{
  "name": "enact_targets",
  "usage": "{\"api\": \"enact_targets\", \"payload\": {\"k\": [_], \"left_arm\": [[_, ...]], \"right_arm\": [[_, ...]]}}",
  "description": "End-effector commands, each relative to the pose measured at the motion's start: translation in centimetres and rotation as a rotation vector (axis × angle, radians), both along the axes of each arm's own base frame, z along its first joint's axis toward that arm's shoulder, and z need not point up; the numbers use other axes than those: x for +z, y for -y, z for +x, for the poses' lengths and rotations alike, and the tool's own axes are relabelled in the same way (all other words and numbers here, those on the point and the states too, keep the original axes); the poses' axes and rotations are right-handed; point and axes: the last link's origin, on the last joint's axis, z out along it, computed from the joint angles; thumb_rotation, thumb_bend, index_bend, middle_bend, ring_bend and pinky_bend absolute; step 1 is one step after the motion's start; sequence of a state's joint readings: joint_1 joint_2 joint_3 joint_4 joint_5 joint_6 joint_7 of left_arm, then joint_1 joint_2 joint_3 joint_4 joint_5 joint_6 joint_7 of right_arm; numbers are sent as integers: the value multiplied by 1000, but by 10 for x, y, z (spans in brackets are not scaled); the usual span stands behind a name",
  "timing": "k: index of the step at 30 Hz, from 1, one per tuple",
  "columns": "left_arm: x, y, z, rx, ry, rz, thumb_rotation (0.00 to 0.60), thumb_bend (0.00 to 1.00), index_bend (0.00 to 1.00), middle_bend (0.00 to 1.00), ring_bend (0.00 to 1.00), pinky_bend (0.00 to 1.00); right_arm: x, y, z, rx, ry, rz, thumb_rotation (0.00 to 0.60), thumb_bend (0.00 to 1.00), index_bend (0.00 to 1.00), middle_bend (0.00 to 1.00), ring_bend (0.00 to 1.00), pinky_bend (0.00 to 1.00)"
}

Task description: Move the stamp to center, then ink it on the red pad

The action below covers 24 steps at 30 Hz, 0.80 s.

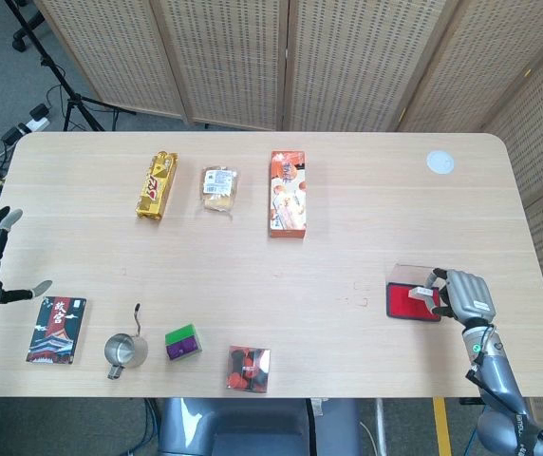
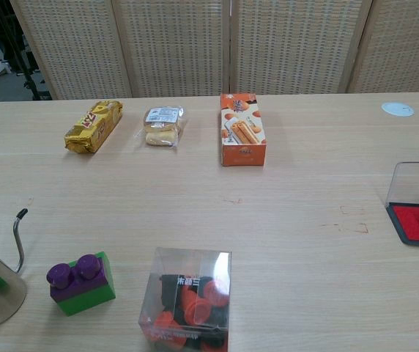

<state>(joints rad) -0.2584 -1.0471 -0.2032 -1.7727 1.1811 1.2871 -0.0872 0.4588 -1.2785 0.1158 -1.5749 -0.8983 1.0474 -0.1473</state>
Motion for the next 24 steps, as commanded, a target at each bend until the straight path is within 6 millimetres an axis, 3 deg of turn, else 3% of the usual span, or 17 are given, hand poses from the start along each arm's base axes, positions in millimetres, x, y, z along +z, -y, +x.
{"api": "enact_targets", "payload": {"k": [1, 15, 24], "left_arm": [[-1, 0, 0, 1, 0, -1, 600, 0, 0, 0, 0, 0], [-3, -1, 0, 6, -4, -7, 600, 0, 0, 0, 0, 0], [-2, 0, 0, 5, 2, -9, 600, 0, 0, 0, 0, 0]], "right_arm": [[-3, -1, -4, -7, 5, 3, 600, 608, 593, 993, 1000, 1000], [-21, -7, -19, -40, -2, 39, 600, 609, 593, 993, 1000, 1000], [-1, -6, -6, 2, 49, -44, 600, 609, 593, 993, 1000, 1000]]}}
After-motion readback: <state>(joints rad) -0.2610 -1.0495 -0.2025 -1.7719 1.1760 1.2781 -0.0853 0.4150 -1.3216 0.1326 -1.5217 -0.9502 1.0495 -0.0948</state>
